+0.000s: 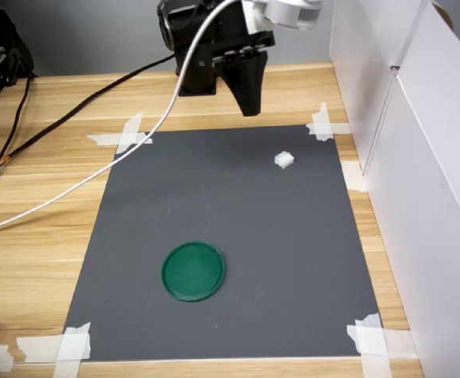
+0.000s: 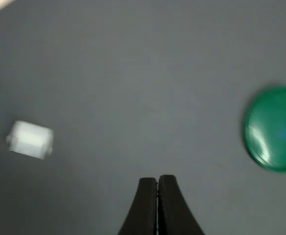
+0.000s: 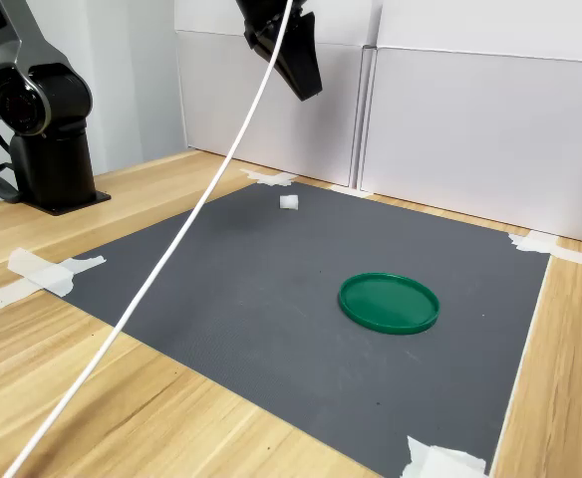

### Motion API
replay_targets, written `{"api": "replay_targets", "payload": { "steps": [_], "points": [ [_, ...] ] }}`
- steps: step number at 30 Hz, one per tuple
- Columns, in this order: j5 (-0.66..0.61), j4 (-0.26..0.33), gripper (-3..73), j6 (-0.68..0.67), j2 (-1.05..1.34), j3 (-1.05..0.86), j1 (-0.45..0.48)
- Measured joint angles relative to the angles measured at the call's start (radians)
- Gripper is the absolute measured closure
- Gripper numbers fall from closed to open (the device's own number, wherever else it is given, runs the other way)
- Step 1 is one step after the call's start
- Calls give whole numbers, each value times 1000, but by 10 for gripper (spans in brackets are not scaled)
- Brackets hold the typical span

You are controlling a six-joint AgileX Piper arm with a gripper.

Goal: Grasp a white terminal and put it in the green lid.

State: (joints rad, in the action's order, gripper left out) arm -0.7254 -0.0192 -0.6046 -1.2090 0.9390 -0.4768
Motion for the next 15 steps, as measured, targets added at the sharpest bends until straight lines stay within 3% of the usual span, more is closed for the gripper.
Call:
{"api": "replay_targets", "payload": {
  "steps": [9, 15],
  "points": [
    [-21, 36, 717, -19, -10, 0, -30],
    [-46, 77, 668, -215, -41, 0, -30]
  ]
}}
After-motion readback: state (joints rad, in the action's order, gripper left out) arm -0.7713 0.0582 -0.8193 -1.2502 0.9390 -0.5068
